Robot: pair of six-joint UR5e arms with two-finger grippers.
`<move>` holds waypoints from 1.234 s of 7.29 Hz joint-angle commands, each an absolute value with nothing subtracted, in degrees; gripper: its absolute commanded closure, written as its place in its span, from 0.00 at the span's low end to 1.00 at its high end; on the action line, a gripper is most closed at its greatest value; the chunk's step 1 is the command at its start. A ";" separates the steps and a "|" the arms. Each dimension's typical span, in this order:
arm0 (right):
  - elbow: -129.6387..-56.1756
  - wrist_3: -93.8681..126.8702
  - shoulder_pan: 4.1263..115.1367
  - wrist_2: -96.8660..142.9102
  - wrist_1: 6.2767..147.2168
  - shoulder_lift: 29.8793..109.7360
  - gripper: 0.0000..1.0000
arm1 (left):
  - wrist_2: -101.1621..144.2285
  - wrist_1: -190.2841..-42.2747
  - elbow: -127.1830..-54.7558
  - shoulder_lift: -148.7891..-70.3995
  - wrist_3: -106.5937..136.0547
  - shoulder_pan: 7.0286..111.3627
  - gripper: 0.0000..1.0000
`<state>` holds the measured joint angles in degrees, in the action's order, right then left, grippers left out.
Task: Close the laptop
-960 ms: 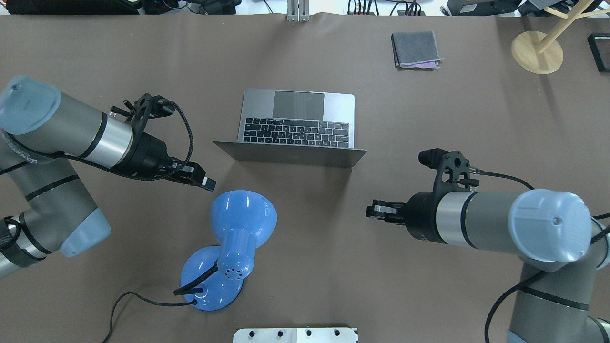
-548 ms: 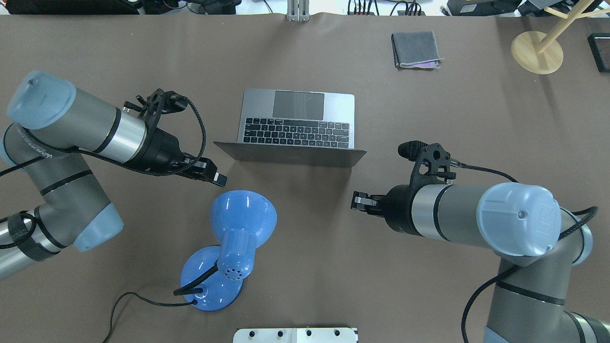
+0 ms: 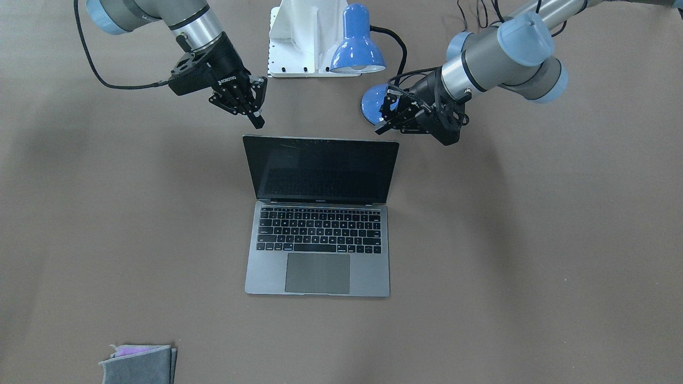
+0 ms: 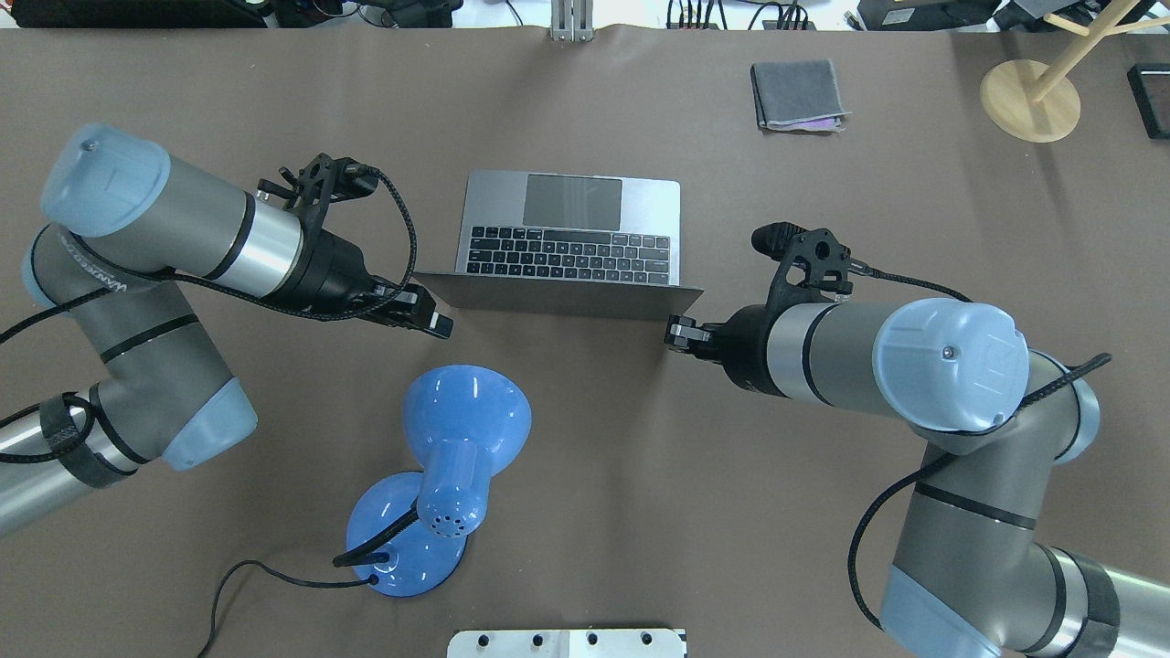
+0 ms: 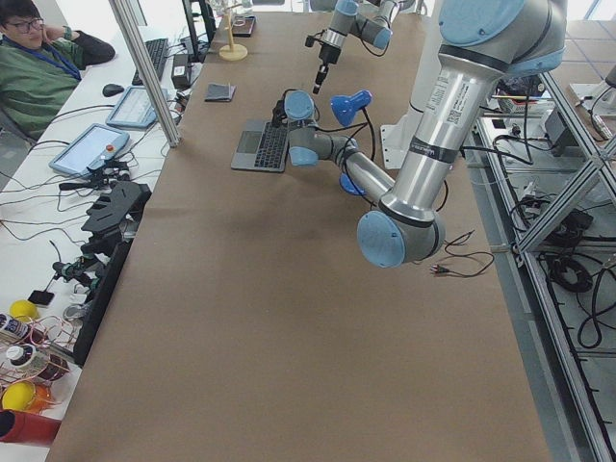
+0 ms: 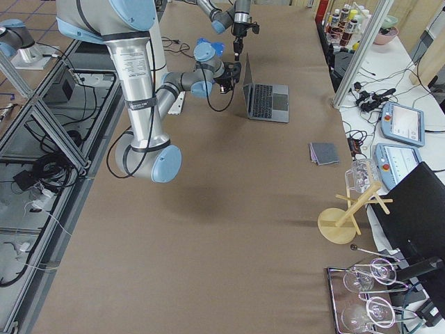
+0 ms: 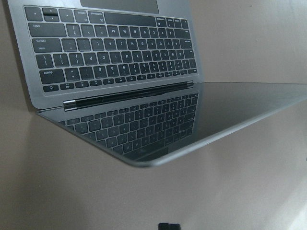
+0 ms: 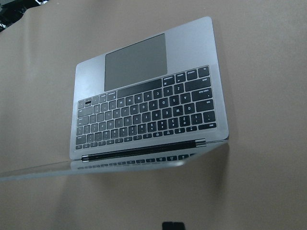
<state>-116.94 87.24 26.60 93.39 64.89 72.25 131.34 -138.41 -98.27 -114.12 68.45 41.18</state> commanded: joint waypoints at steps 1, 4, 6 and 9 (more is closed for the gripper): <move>-116.46 87.10 27.68 93.60 64.95 72.07 1.00 | 128.50 -135.90 -98.09 -116.09 69.26 41.66 1.00; -114.17 87.10 30.05 94.30 67.13 67.95 1.00 | 128.23 -134.47 -96.42 -117.16 69.08 44.82 1.00; -113.73 87.01 31.81 94.83 67.85 67.15 1.00 | 128.23 -134.47 -94.14 -118.91 69.00 45.88 1.00; -106.99 85.96 36.02 97.38 67.68 62.94 1.00 | 128.14 -134.47 -91.42 -120.76 68.91 46.41 1.00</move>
<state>-110.20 86.59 34.51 96.78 67.80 64.56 128.17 -134.47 -92.51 -120.02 68.94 46.31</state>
